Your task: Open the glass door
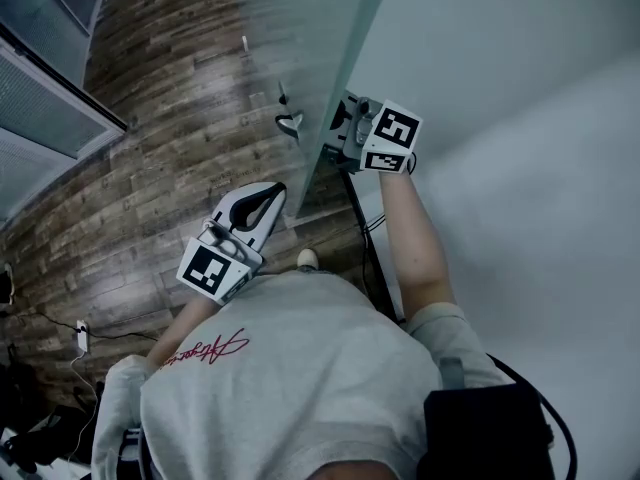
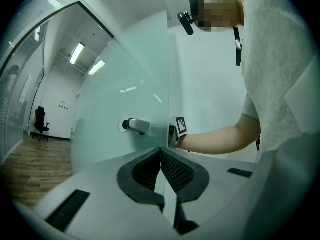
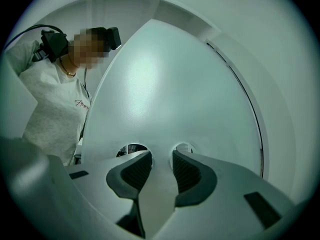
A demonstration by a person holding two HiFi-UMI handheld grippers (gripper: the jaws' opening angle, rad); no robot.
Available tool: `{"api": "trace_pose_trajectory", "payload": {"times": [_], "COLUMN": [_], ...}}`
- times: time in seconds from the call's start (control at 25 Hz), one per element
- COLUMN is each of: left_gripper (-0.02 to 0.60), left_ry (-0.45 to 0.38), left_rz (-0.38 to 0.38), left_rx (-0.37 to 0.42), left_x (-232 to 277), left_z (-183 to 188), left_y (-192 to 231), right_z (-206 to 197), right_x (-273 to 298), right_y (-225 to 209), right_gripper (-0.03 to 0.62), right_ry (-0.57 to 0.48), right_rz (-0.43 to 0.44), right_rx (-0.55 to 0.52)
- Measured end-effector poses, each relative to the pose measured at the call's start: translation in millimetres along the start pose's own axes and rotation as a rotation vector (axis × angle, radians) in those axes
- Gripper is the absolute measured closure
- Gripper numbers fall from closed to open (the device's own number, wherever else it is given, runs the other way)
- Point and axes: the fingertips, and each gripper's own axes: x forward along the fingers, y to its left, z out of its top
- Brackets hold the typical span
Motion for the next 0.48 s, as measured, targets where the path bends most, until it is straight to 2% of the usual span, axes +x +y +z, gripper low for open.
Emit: {"api": "trace_pose_trajectory", "payload": {"times": [0.48], "left_gripper": [0.565], "left_ry": [0.035], "left_rz": [0.034], "left_rx": [0.011], "left_x": [13], "left_z": [1], "left_y": [-19], "right_z": [14], "right_x": [-41], "right_y": [-14], "right_gripper": [0.456], "right_ry": [-0.006], "right_rz": [0.062], "right_rx": [0.027]}}
